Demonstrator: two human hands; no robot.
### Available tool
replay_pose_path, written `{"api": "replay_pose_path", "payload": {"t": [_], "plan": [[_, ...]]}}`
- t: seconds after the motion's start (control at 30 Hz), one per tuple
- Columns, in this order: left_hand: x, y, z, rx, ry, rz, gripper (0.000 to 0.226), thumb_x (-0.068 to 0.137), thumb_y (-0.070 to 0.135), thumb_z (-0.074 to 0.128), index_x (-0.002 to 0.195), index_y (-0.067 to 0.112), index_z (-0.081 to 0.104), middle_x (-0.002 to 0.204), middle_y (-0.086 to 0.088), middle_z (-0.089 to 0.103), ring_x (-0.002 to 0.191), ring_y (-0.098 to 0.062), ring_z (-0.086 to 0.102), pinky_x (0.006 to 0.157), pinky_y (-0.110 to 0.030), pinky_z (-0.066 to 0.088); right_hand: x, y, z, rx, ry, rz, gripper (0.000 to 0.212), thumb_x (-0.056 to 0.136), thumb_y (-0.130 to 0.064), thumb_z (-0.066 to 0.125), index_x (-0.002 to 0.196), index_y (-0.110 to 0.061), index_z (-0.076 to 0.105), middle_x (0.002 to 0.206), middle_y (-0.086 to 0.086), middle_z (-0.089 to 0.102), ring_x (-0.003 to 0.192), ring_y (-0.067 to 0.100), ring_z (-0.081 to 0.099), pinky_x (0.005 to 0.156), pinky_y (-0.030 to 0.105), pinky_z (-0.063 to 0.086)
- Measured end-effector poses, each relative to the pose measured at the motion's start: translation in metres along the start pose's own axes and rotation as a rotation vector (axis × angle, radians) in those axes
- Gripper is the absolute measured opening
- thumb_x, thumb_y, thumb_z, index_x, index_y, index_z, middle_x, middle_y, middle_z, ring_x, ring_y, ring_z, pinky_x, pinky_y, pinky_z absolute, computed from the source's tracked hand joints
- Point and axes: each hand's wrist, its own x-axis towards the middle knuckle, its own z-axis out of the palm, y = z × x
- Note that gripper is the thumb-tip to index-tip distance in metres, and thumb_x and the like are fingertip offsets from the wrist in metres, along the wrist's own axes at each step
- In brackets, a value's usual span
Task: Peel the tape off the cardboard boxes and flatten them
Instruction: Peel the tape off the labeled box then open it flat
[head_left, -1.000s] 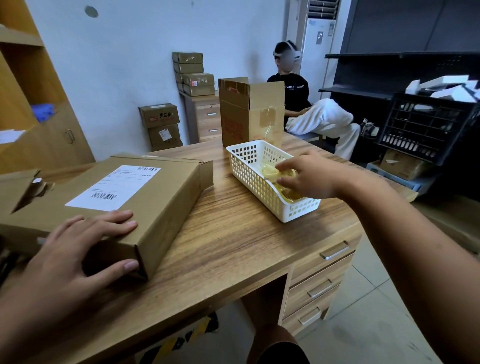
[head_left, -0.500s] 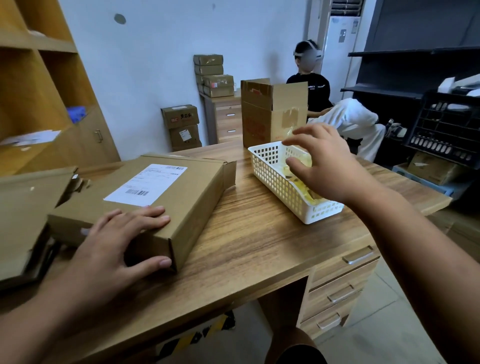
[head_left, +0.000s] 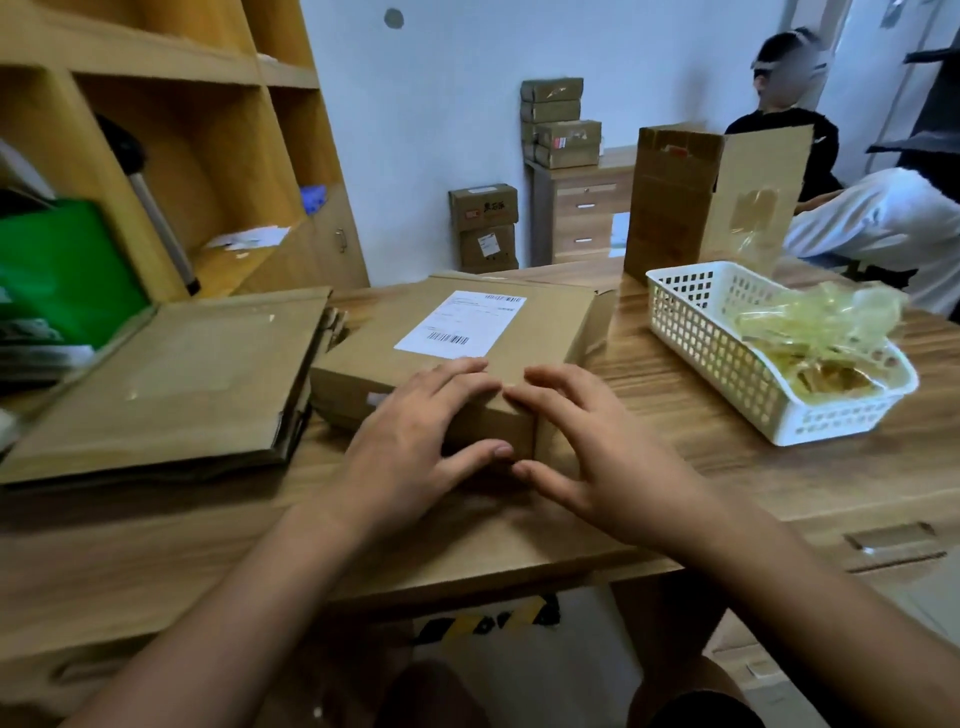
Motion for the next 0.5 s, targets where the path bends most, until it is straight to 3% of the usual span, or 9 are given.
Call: {"api": "replay_pose_path", "payload": {"t": [0.1,0.27,0.4,0.5], "plan": [[-0.009,-0.016,-0.011,0.079,0.012,-0.019,0.058,0.088,0.055,0.063,0.14,0.029,0.053,0.148,0.012,0.047,0.137,-0.009,0.042,0.118,-0.035,0.032,0.001,0.009,0.002,-0.002,0.023,-0.018,0.063,0.089,-0.03,0.072,0.147,-0.027,0.048,0.153,-0.002,0.039,0.146,0.015,0.032,0.119,0.037,0.033],[-0.019,-0.041,-0.022,0.189,0.055,-0.094,0.052,0.091,0.037,0.07,0.14,0.028,0.055,0.145,0.008,0.052,0.135,-0.014,0.044,0.12,-0.042,0.028,0.001,0.026,-0.008,0.12,0.002,0.023,0.061,0.092,-0.013,0.069,0.146,-0.031,0.048,0.157,-0.012,0.036,0.149,0.005,0.026,0.123,0.028,0.023],[-0.02,-0.054,-0.025,0.232,0.066,-0.118,0.058,0.086,0.029,0.077,0.14,0.026,0.055,0.144,0.005,0.054,0.133,-0.013,0.042,0.118,-0.034,0.022,0.001,0.033,-0.013,0.121,-0.007,0.013,0.064,0.087,-0.019,0.074,0.144,-0.032,0.05,0.155,-0.012,0.038,0.147,0.004,0.03,0.119,0.02,0.021],[-0.02,-0.058,-0.024,0.234,0.057,-0.148,0.062,0.085,0.034,0.077,0.142,0.028,0.053,0.145,0.006,0.052,0.134,-0.015,0.042,0.119,-0.042,0.026,0.001,0.033,-0.012,0.074,0.005,0.034,0.072,0.078,-0.029,0.082,0.142,-0.035,0.049,0.154,-0.016,0.037,0.145,0.003,0.033,0.115,0.024,0.03]]}}
